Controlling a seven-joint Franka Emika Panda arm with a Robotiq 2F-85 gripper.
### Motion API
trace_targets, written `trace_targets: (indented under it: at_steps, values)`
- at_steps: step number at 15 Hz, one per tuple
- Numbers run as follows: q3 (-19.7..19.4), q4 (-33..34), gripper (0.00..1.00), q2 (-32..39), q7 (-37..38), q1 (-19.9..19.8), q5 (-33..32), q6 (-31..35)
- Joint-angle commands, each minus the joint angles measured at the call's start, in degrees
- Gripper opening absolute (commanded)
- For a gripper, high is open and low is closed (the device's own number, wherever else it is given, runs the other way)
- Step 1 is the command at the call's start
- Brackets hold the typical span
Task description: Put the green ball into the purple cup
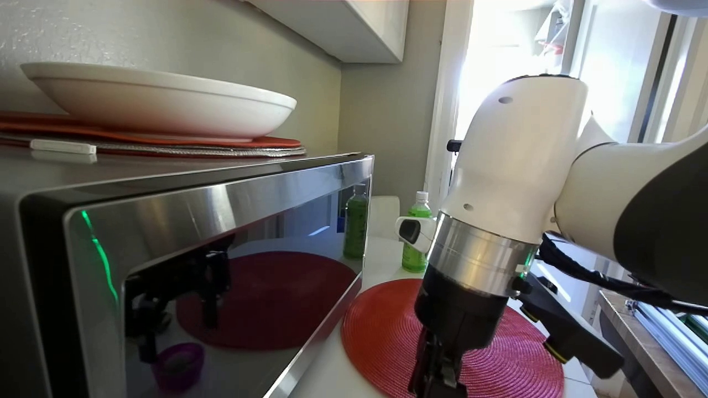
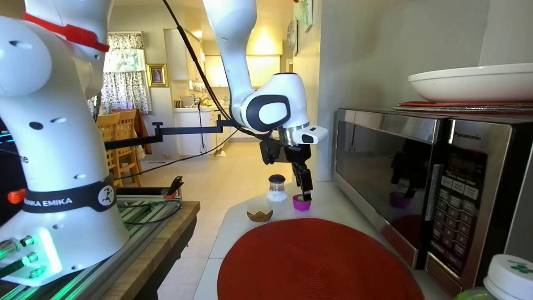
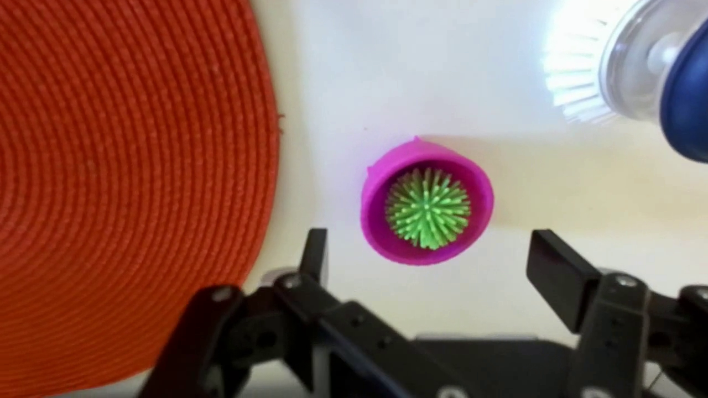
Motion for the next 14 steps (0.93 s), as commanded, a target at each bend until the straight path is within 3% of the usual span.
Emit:
trace_targets:
  at_steps: [1, 3, 6, 10, 14]
  values:
    - [-8.65, -0.53, 1.00, -3.68, 2.96, 6.75, -3.46, -6.58]
    - [-14.42, -0.31, 1.00, -5.44, 6.85, 9.85, -9.62, -10.24]
    - [-17.22, 0.33, 0.99, -8.90, 13.75, 9.00, -19.29, -16.45]
    - [-13.79, 0.51, 1.00, -13.88, 21.23, 2.81, -28.05, -22.23]
    - [-8.64, -0.42, 1.00, -19.01, 23.91, -4.39, -29.45, -27.43]
